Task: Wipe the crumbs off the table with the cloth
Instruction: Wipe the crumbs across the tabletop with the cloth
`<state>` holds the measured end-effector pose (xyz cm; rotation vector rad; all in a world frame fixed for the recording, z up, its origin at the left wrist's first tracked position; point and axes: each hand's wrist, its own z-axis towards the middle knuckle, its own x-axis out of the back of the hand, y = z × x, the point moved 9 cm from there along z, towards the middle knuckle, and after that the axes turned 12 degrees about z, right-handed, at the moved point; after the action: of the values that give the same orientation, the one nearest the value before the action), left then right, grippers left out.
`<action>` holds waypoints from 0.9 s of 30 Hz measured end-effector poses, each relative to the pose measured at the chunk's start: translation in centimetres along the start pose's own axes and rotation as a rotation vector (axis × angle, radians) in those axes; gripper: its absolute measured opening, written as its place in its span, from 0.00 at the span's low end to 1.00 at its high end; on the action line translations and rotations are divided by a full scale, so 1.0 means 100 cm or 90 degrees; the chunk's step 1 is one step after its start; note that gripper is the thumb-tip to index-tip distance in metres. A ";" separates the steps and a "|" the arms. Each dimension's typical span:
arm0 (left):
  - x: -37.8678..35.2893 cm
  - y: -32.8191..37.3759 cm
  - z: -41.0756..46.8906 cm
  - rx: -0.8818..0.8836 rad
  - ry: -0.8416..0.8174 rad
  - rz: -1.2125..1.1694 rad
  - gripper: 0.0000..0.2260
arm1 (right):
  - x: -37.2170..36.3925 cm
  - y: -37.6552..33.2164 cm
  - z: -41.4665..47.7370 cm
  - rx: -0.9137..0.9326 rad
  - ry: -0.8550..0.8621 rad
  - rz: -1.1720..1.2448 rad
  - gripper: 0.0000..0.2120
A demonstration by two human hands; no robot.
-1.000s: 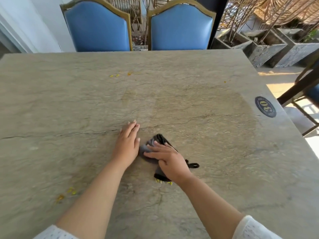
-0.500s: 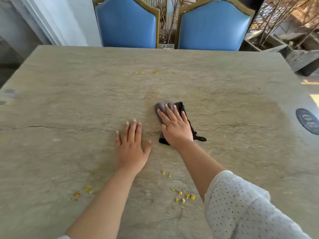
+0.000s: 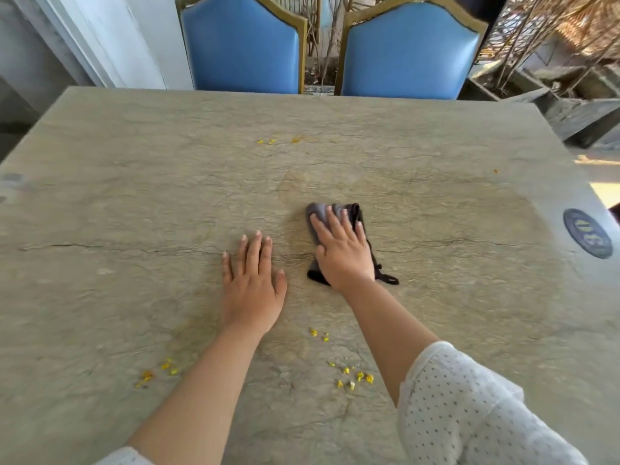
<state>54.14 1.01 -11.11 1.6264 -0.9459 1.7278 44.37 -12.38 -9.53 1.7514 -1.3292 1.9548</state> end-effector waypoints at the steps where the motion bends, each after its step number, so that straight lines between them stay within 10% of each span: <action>1: 0.000 0.000 0.000 -0.005 -0.003 -0.007 0.31 | -0.004 -0.006 -0.011 0.020 -0.014 0.012 0.28; 7: 0.021 0.000 0.012 0.069 -0.024 -0.169 0.25 | 0.040 0.015 -0.045 -0.021 0.075 0.408 0.21; 11: 0.073 0.065 0.011 0.006 0.092 -0.289 0.20 | 0.068 0.072 -0.060 -0.124 0.167 0.244 0.24; 15: 0.050 0.126 0.004 -0.015 -0.017 -0.151 0.30 | 0.055 0.099 -0.075 -0.146 0.127 0.089 0.25; 27: 0.022 0.156 0.058 -0.364 0.016 0.030 0.32 | 0.048 0.104 -0.075 -0.159 0.189 0.072 0.24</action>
<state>44.74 -12.88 -10.59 1.2097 -1.3245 1.3302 30.88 -14.96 -9.51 1.2453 -1.5117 1.9139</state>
